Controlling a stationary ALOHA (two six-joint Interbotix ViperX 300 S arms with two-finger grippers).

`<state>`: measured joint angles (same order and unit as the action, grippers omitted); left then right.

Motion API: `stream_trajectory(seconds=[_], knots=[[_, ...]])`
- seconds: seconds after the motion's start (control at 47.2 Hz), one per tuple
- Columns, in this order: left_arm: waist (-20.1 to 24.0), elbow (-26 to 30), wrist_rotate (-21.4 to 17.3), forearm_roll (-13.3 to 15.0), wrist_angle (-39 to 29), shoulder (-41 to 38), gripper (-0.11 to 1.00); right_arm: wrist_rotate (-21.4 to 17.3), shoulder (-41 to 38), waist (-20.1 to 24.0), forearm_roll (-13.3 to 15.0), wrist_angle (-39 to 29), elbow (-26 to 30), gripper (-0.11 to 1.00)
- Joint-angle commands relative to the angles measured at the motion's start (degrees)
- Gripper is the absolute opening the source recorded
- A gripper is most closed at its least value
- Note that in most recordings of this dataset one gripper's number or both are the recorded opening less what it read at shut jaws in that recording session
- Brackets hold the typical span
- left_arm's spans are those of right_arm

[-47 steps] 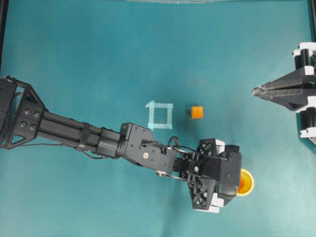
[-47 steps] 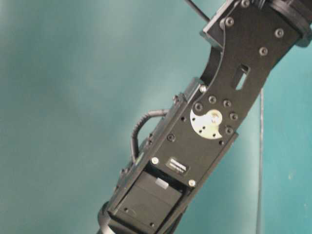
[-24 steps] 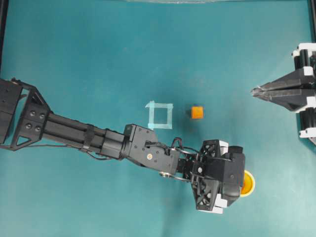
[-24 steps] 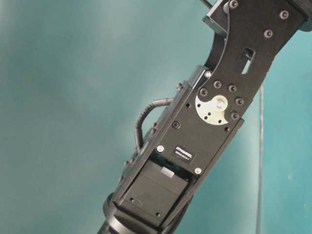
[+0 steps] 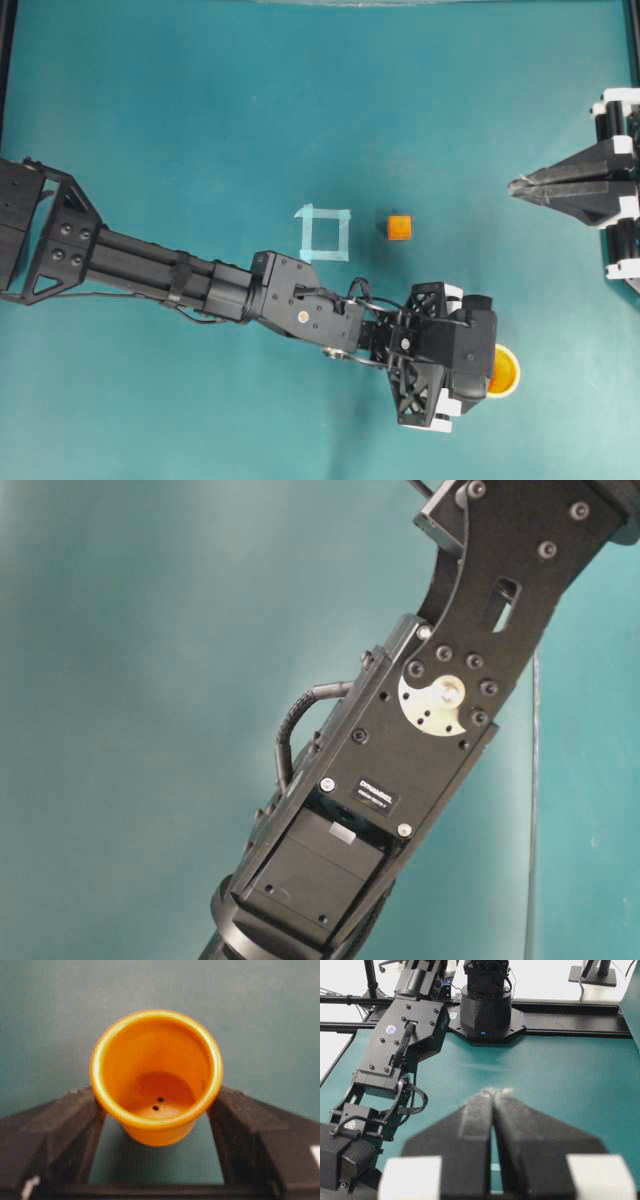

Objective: Lift the orange cup with left arm.
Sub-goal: 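Close the left gripper on the orange cup, then raise the left gripper holding the orange cup off the table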

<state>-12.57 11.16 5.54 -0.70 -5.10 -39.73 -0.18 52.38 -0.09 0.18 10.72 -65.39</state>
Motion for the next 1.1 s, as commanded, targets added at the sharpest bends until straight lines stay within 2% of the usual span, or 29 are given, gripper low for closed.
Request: stream_trajectory(seconds=[0.0,0.424,0.742,1.081], knots=[[-0.1,1.4,-0.3,-0.2,0.2,1.8,0.64,-0.1,-0.4,-0.1,0.0,-0.1,1.6,0.0],[1.1,0.0,-0.8,-0.4,0.1,5.6,0.64,-0.1,-0.4,-0.1,0.0,-0.7,1.7,0.0],[1.3,-0.7,-4.7,-0.4,-0.3,9.3,0.64,-0.1,-0.2,-0.1,0.0,-0.7,1.7,0.0],[1.4,0.0,-4.9,-0.4,-4.4,13.4,0.64,-0.1,-0.2,-0.1,0.0,-0.7,1.8,0.0]])
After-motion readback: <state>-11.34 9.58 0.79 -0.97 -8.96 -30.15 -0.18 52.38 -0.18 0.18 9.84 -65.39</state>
